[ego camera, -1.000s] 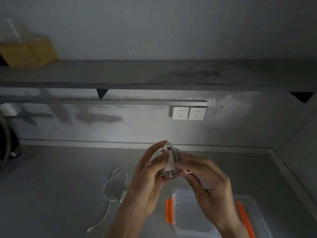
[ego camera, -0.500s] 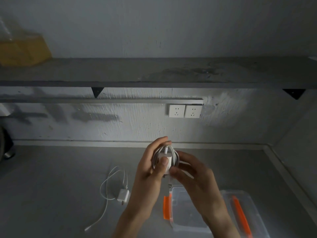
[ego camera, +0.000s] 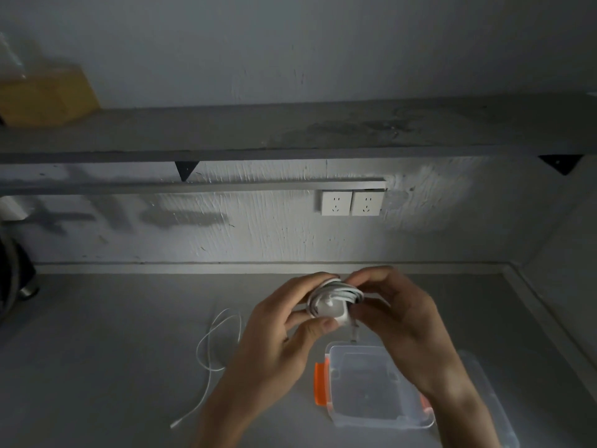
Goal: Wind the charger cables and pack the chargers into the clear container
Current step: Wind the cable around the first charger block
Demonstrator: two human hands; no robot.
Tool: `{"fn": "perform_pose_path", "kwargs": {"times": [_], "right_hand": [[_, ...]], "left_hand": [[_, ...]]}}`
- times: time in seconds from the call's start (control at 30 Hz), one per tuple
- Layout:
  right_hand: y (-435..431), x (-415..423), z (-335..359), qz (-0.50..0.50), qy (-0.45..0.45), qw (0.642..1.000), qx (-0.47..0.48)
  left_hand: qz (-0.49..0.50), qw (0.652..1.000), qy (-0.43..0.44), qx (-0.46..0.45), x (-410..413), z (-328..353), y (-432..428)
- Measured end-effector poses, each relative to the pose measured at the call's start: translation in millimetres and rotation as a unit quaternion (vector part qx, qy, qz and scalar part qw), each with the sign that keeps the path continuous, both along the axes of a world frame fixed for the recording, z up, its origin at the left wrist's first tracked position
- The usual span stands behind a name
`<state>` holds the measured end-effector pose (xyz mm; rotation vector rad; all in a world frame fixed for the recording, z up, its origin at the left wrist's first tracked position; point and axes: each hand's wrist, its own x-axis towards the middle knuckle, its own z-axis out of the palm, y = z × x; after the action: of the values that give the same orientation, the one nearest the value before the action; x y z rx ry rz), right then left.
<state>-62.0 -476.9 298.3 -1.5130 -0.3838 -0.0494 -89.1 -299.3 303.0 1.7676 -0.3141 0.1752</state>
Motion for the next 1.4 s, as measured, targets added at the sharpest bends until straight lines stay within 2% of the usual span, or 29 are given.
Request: {"fn": "perform_pose_path", "kwargs": {"times": [0.07,0.13,0.23,0.3,0.43,0.57,0.7,0.87,1.0,1.1,1.23,1.4], "right_hand": [[3.5,-1.8,-1.1,-0.025,-0.009,1.000,0.014],[6.8,-6.1,-5.9,-0.084,-0.013,0.996,-0.013],[12.3,-15.7,-12.2,-0.097,0.045,0.993,-0.040],[15.1,-18.2,-13.4,-0.106,0.075,0.992,-0.012],[14.8,-17.7,-14.5,-0.114,0.068,0.991,-0.007],[16.2,-16.7,-14.1,-0.031,0.080,0.995,-0.044],[16.3,-16.1,-17.2,-0.070,0.053,0.996,-0.021],[14.4,-22.8,-16.6,-0.120,0.005,0.992,-0.036],[21.0,-25.5,-19.6,-0.179,-0.022,0.983,-0.042],[25.7,-27.0,-22.4,-0.215,-0.034,0.975,-0.046],[22.9,-25.9,-23.8,-0.190,-0.033,0.978,-0.077],[12.1,-23.5,-19.9,-0.151,-0.083,0.963,-0.208]], "left_hand": [[0.017,1.000,-0.005,-0.017,-0.4,0.6,-1.7],[0.032,0.998,0.003,-0.061,1.8,0.1,-2.4],[0.052,0.992,0.027,-0.111,5.0,-1.4,-2.1],[0.043,0.990,0.057,-0.118,4.4,-1.8,-1.4],[0.040,0.988,0.104,-0.108,4.8,-0.3,2.8],[0.020,0.990,0.111,-0.090,2.9,3.3,1.3],[0.029,0.993,0.089,-0.071,2.0,3.6,-3.5],[0.061,0.998,-0.006,-0.002,0.2,5.1,-7.7],[0.109,0.986,-0.100,0.079,-3.8,4.4,-12.9],[0.136,0.972,-0.139,0.131,-5.8,3.0,-18.0],[0.159,0.966,-0.128,0.156,-10.7,0.6,-18.3],[0.020,0.990,-0.023,0.135,-8.7,5.6,-2.2]]}}
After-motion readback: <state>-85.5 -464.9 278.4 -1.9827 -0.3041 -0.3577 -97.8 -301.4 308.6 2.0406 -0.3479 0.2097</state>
